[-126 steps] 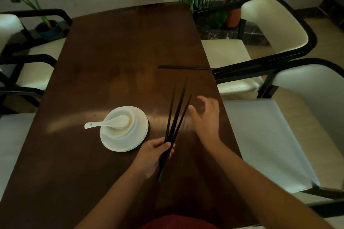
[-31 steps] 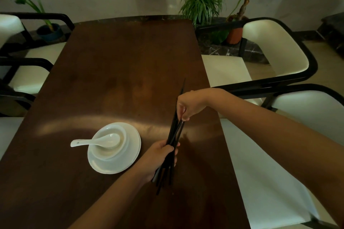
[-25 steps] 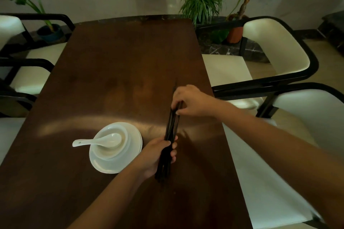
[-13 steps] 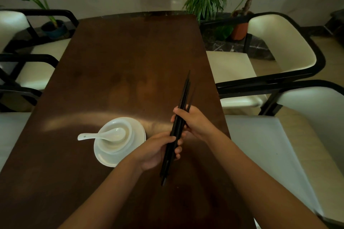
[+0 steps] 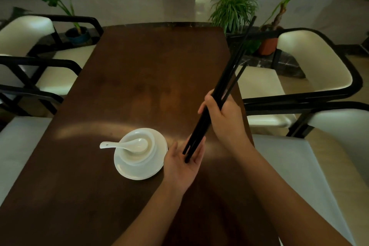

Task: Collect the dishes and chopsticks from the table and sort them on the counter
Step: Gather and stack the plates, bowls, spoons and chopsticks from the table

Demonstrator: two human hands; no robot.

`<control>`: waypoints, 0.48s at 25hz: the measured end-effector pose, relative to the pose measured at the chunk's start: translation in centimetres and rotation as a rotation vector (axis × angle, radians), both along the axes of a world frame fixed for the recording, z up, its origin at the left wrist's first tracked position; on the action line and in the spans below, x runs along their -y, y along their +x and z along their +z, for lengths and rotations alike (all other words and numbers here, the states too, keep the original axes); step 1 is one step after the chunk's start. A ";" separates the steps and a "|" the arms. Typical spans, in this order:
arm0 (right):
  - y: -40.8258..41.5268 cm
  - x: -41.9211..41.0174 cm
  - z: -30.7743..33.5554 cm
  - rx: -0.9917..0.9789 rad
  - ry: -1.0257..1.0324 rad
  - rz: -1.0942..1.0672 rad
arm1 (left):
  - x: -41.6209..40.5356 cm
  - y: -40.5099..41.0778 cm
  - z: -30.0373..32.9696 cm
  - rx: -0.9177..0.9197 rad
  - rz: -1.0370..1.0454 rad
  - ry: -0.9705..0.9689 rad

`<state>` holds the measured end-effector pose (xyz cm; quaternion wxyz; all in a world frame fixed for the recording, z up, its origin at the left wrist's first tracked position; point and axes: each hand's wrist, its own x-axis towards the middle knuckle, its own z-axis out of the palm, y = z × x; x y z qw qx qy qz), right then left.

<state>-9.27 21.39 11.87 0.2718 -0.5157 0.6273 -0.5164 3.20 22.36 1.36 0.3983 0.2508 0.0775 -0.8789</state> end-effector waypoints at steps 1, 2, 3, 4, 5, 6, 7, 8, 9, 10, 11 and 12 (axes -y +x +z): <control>0.2 -0.1 0.0 -0.007 0.011 0.012 | 0.2 -0.1 0.3 0.017 0.020 0.017; 0.4 -0.3 0.1 0.015 0.026 0.032 | 0.4 -0.1 0.4 0.038 0.038 0.035; 0.4 -0.4 0.1 0.044 0.041 0.053 | 0.6 -0.2 0.5 0.060 0.053 0.052; 0.6 -0.5 0.3 0.052 0.048 0.072 | 0.8 -0.2 0.6 0.082 0.067 0.068; 0.7 -0.6 0.4 0.036 0.047 0.090 | 0.9 -0.3 0.7 0.097 0.081 0.081; 0.8 -0.7 0.7 0.007 0.041 0.106 | 0.9 -0.4 0.7 0.104 0.093 0.089; 1.0 -0.8 1.1 -0.021 0.033 0.118 | 1.0 -0.5 0.8 0.105 0.101 0.096; 1.1 -0.9 1.4 -0.041 0.021 0.122 | 0.9 -0.6 0.9 0.097 0.103 0.101; 1.3 -0.9 1.9 -0.048 0.007 0.124 | 0.9 -0.6 1.0 0.078 0.100 0.108; 1.4 -1.0 2.3 -0.043 -0.009 0.131 | 0.9 -0.6 1.0 0.054 0.096 0.119; 1.5 -1.1 2.6 -0.036 -0.026 0.143 | 0.8 -0.6 1.0 0.034 0.092 0.129; 1.7 -1.1 2.9 -0.030 -0.045 0.156 | 0.7 -0.5 0.9 0.026 0.090 0.132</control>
